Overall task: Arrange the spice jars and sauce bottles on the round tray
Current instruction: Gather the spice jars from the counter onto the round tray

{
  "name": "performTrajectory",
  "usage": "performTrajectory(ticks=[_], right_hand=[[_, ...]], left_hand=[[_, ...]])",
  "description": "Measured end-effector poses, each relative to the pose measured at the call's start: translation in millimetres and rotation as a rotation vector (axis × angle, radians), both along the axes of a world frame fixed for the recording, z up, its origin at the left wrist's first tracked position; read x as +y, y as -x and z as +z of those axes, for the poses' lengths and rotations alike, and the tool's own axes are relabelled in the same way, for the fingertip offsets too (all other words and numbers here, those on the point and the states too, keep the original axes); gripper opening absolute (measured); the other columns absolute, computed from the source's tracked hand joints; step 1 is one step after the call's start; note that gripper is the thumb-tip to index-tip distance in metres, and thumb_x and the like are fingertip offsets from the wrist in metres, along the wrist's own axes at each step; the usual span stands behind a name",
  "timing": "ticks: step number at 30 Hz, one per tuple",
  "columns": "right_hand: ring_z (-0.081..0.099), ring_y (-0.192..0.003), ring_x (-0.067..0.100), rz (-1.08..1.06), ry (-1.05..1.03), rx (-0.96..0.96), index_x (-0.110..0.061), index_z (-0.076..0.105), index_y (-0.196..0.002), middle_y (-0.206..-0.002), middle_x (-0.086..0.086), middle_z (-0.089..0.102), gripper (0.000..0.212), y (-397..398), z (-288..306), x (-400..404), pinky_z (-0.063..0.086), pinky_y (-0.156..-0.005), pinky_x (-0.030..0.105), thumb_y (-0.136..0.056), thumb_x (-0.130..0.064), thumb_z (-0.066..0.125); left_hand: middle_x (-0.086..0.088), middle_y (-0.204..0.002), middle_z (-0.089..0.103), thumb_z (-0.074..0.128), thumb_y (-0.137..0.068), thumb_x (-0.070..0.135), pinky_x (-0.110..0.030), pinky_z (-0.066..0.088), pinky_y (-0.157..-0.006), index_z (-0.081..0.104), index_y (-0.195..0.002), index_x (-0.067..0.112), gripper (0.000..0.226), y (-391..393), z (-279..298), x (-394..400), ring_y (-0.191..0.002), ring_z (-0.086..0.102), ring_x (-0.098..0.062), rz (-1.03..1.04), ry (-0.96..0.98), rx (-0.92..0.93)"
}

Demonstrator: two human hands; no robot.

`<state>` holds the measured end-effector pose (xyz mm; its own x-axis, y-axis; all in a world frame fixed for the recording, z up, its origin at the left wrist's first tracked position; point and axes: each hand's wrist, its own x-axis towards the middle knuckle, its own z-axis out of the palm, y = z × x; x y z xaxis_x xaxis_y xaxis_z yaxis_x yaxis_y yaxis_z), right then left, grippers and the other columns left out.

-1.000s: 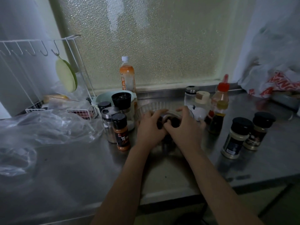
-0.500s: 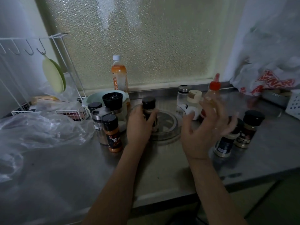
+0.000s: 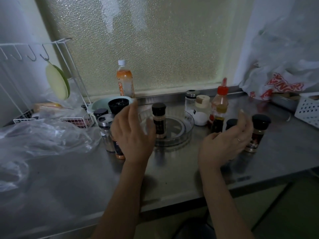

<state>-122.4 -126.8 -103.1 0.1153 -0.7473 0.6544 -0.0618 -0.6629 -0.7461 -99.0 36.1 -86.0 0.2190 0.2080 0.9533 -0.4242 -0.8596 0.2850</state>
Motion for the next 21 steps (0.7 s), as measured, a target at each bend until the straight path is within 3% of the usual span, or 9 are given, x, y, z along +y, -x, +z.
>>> performTrajectory(ticks=[2,4,7,8,10,13,15,17,21], right_hand=[[0.039,-0.130,0.034,0.052,-0.086,0.001,-0.018,0.031,-0.139,-0.144,0.018,0.037,0.073,0.2,-1.3,-0.9,0.039,-0.104,0.049,-0.075,0.012,0.049],[0.042,-0.130,0.034,0.121,-0.153,-0.044,-0.016,0.030,-0.141,-0.141,0.020,0.039,0.073,3.4,1.1,-1.1,0.040,-0.105,0.048,-0.078,0.013,0.051],[0.037,-0.130,0.017,0.246,-0.091,-0.243,-0.007,0.031,-0.141,-0.139,0.023,0.038,0.061,12.1,8.8,3.5,0.034,-0.108,0.017,-0.085,0.009,0.050],[0.035,-0.130,0.015,0.317,-0.019,-0.305,-0.007,0.032,-0.139,-0.138,0.024,0.038,0.056,13.7,9.0,6.6,0.031,-0.109,0.013,-0.088,0.004,0.050],[0.039,-0.132,0.027,0.549,0.057,-0.350,-0.018,0.030,-0.136,-0.139,0.024,0.038,0.050,12.6,10.7,16.4,0.037,-0.110,0.026,-0.092,-0.008,0.052],[0.039,-0.133,0.026,0.816,0.096,-0.195,-0.025,0.027,-0.135,-0.143,0.022,0.036,0.051,0.2,15.6,31.9,0.037,-0.109,0.023,-0.092,-0.017,0.053],[0.037,-0.133,0.014,0.895,0.137,-0.069,-0.024,0.027,-0.139,-0.146,0.015,0.035,0.052,-7.8,17.8,38.7,0.041,-0.105,0.026,-0.093,-0.027,0.049],[0.035,-0.123,-0.002,0.925,0.161,0.029,-0.017,0.030,-0.141,-0.143,0.011,0.040,0.052,-16.0,14.9,40.8,0.041,-0.099,0.018,-0.094,-0.023,0.051],[0.050,-0.118,0.015,0.915,0.183,0.162,-0.019,0.034,-0.138,-0.133,0.007,0.049,0.050,-25.4,2.3,40.3,0.050,-0.094,0.040,-0.093,-0.019,0.055]], left_hand=[[-0.025,-0.115,0.056,0.058,-0.079,0.016,-0.039,0.032,-0.100,0.046,-0.127,0.003,0.051,7.8,-2.8,6.2,-0.109,0.042,-0.030,0.084,0.101,0.041],[-0.027,-0.121,0.051,0.060,-0.075,0.015,-0.048,0.035,-0.097,0.045,-0.128,0.001,0.057,11.2,-7.7,9.9,-0.115,0.036,-0.032,0.108,0.203,0.180],[-0.027,-0.121,0.050,0.071,-0.069,0.010,-0.053,0.041,-0.091,0.042,-0.124,0.002,0.063,10.0,-11.9,12.2,-0.115,0.043,-0.039,0.097,0.257,0.278],[-0.027,-0.122,0.049,0.073,-0.068,0.008,-0.054,0.043,-0.091,0.040,-0.123,0.004,0.064,10.2,-13.0,12.0,-0.115,0.043,-0.040,0.071,0.272,0.282],[-0.027,-0.128,0.044,0.073,-0.069,0.002,-0.058,0.042,-0.094,0.038,-0.126,0.003,0.067,12.5,-14.8,10.6,-0.120,0.041,-0.041,0.011,0.301,0.290],[-0.027,-0.134,0.039,0.065,-0.070,-0.007,-0.047,0.035,-0.102,0.035,-0.135,0.005,0.073,16.4,-16.6,12.3,-0.125,0.036,-0.041,-0.022,0.295,0.314],[-0.026,-0.136,0.039,0.062,-0.073,-0.009,-0.035,0.032,-0.097,0.036,-0.138,0.009,0.072,18.3,-16.8,17.0,-0.124,0.037,-0.040,-0.045,0.313,0.346],[-0.023,-0.135,0.041,0.064,-0.076,-0.006,-0.038,0.037,-0.096,0.040,-0.138,0.012,0.068,19.1,-18.0,22.4,-0.123,0.039,-0.038,-0.055,0.324,0.377],[-0.017,-0.129,0.050,0.069,-0.079,0.004,-0.045,0.046,-0.092,0.047,-0.133,0.017,0.059,22.5,-14.5,22.0,-0.119,0.047,-0.033,-0.111,0.369,0.309]])
